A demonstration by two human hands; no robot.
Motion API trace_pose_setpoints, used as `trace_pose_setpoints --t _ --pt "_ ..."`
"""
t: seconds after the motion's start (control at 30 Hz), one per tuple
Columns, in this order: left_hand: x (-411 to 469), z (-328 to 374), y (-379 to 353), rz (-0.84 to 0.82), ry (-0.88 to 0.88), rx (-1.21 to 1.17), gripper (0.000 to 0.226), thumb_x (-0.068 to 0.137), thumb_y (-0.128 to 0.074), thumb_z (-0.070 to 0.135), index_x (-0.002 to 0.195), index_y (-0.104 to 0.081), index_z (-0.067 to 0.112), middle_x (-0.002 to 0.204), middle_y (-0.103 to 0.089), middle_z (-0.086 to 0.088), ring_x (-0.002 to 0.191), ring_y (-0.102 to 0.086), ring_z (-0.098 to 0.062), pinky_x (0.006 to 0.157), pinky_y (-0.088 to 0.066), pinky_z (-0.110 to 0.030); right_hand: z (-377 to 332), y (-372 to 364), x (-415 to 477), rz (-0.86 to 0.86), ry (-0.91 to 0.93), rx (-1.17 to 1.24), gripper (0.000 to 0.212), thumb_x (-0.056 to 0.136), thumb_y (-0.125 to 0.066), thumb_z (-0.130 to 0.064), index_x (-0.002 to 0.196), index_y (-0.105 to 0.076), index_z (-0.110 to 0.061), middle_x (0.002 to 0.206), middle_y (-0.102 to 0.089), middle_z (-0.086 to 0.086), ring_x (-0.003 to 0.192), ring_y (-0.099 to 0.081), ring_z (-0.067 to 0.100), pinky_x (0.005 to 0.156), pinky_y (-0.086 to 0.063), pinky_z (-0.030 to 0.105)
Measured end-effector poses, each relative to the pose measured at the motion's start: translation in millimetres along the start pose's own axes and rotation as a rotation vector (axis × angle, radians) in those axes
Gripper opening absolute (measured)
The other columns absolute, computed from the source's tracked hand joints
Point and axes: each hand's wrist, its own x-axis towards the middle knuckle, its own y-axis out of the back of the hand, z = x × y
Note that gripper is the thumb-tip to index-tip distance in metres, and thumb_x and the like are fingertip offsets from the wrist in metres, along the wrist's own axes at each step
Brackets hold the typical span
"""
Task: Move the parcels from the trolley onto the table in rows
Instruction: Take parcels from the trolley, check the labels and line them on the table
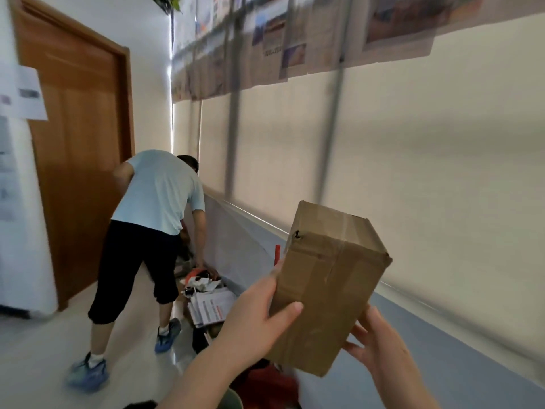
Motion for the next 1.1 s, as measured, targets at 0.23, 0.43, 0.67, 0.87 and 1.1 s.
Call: trace_pose_setpoints --t 0.23,0.43,0.67,0.87,1.1 --pt "9.1 38.3 -0.1 0.142 -0.350 0.729 0.080 0.076 -0.068 0.044 0.145 -0.028 0.034 0.142 -0.047 -0.001 0.118 -0.053 -0.023 0.089 -0.051 -0.038 3.7 -10.6 15.9 -0.099 0.007 0.619 0.053 0.057 -0.074 -0.042 0.102 -0.072 -0.013 0.107 -0.069 0.015 0.091 -0.068 0.034 0.078 -0.052 0.051" --pt "25.1 59.9 -41.5 0.041 -0.361 0.968 0.082 0.083 -0.064 0.041 0.146 -0.012 0.034 0.153 -0.026 -0.013 0.136 -0.026 -0.045 0.104 -0.026 -0.060 31.0 -18.3 31.0 -0.200 -0.146 0.893 0.047 0.081 -0.058 -0.033 0.124 -0.056 -0.016 0.126 -0.058 0.016 0.115 -0.057 0.035 0.098 -0.041 0.046" --pt "36.6 22.1 -31.2 0.160 -0.454 0.765 0.070 0.078 -0.073 0.030 0.140 -0.041 0.030 0.139 -0.050 -0.008 0.121 -0.052 -0.034 0.092 -0.048 -0.049 29.9 1.5 40.0 0.007 -0.025 0.780 0.044 0.075 -0.054 -0.042 0.100 -0.072 -0.011 0.115 -0.066 0.015 0.103 -0.064 0.034 0.089 -0.046 0.050" --pt "31.6 -23.2 -29.2 0.357 -0.106 0.047 0.048 0.077 -0.075 0.015 0.118 -0.058 0.035 0.107 -0.060 0.023 0.100 -0.053 0.012 0.082 -0.039 0.000 -7.8 -16.4 15.1 0.079 0.259 0.006 0.031 0.096 -0.039 -0.039 0.105 -0.069 -0.036 0.111 -0.067 -0.011 0.103 -0.061 0.009 0.090 -0.046 0.033" --pt "17.3 -29.7 -39.9 0.262 0.411 -0.785 0.011 0.089 -0.056 -0.002 0.093 -0.061 0.007 0.095 -0.068 -0.015 0.097 -0.065 -0.033 0.083 -0.055 -0.042 -13.6 -60.1 -12.3 0.181 0.517 -1.098 0.059 0.088 -0.038 -0.053 0.143 -0.032 -0.031 0.154 -0.021 -0.008 0.142 -0.014 0.011 0.114 -0.018 0.031"
